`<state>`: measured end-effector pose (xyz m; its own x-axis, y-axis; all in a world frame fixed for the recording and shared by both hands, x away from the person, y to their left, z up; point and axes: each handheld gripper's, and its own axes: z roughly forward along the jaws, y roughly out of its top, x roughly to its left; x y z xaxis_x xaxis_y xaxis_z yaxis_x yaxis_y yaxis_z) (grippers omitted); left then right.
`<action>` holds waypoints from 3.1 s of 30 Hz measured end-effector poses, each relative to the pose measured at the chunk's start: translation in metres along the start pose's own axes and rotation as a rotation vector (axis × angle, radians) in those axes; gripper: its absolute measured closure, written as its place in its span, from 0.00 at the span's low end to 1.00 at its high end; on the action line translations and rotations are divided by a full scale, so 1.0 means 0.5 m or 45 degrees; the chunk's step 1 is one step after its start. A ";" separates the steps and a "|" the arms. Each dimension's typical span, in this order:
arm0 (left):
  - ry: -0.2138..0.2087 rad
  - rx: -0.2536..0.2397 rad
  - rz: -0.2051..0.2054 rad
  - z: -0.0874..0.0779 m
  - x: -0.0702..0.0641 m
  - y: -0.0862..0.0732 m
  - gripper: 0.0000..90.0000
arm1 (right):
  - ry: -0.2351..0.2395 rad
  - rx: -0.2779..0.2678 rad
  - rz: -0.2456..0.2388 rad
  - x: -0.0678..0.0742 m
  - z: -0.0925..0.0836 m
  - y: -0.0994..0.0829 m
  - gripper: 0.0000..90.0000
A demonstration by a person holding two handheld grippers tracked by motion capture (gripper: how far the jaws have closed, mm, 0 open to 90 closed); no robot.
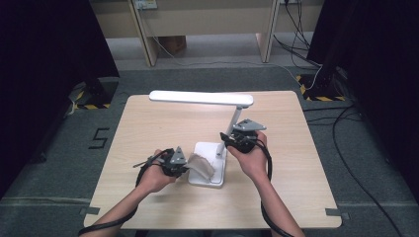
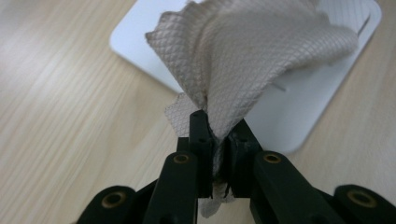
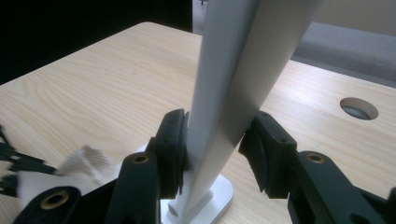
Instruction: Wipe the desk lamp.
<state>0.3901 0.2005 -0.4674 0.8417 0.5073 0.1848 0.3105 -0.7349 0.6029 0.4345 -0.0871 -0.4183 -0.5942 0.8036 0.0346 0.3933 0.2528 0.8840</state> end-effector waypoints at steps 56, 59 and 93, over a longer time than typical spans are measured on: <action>0.115 -0.226 -0.372 -0.144 0.014 -0.187 0.39 | -0.022 -0.006 -0.002 0.006 -0.003 0.004 0.55; 0.104 -0.277 -0.385 -0.160 0.011 -0.185 0.37 | -0.022 -0.009 0.008 0.004 -0.015 -0.004 0.49; 0.225 -0.425 -0.596 -0.155 0.009 -0.280 0.38 | -0.104 0.059 0.061 -0.039 -0.186 -0.204 0.42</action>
<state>0.3163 0.3406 -0.4906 0.5542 0.8309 -0.0504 0.4508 -0.2488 0.8572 0.3409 -0.1786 -0.4658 -0.5155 0.8562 0.0361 0.4528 0.2363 0.8597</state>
